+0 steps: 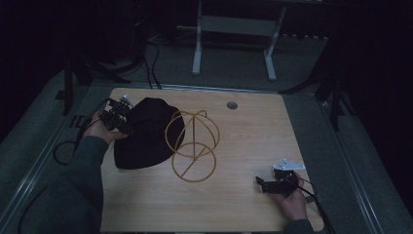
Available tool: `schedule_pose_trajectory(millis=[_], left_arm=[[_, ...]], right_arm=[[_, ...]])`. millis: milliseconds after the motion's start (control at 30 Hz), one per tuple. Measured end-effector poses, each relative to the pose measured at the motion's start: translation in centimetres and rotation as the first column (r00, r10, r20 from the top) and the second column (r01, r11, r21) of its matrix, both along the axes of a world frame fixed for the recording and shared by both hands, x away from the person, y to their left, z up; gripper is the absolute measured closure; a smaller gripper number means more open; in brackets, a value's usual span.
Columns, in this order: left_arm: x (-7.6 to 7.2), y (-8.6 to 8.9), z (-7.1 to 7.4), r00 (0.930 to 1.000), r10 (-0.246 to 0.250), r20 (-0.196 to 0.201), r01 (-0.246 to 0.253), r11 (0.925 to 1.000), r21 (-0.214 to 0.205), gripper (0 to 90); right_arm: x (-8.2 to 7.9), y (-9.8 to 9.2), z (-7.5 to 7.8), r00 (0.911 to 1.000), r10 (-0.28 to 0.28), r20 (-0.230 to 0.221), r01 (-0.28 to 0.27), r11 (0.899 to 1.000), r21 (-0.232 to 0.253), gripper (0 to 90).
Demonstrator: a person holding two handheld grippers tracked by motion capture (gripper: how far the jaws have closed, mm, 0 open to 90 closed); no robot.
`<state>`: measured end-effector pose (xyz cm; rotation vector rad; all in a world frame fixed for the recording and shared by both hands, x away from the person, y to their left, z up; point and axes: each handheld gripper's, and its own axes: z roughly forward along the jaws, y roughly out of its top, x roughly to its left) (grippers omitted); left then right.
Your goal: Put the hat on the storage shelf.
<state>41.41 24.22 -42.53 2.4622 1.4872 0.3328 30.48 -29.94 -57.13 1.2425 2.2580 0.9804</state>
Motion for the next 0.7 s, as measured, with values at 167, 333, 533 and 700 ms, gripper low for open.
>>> schedule_pose_trajectory(millis=[167,333,533,700], left_arm=[[0.9,-0.2,-0.8,0.9988,0.007,-0.049,-0.008,1.0000,-0.002,44.2],[1.6,-0.3,-1.2,0.9958,0.017,-0.090,-0.019,0.9996,-0.021,50.9],[2.2,-0.4,-1.8,0.9879,0.027,-0.153,-0.030,0.9994,-0.015,57.7],[2.3,-0.7,-2.3,0.9819,0.011,-0.189,-0.010,0.9999,0.006,66.6]], right_arm=[[0.0,0.0,0.0,1.0000,0.001,0.000,-0.001,1.000,0.001,11.1],[0.0,0.0,0.0,1.0000,0.001,0.000,-0.001,1.000,0.000,11.1],[0.0,0.0,0.0,1.0000,0.000,0.000,0.000,1.000,0.001,11.1],[0.0,0.0,0.0,1.0000,0.001,0.000,-0.001,1.000,0.001,11.1]])
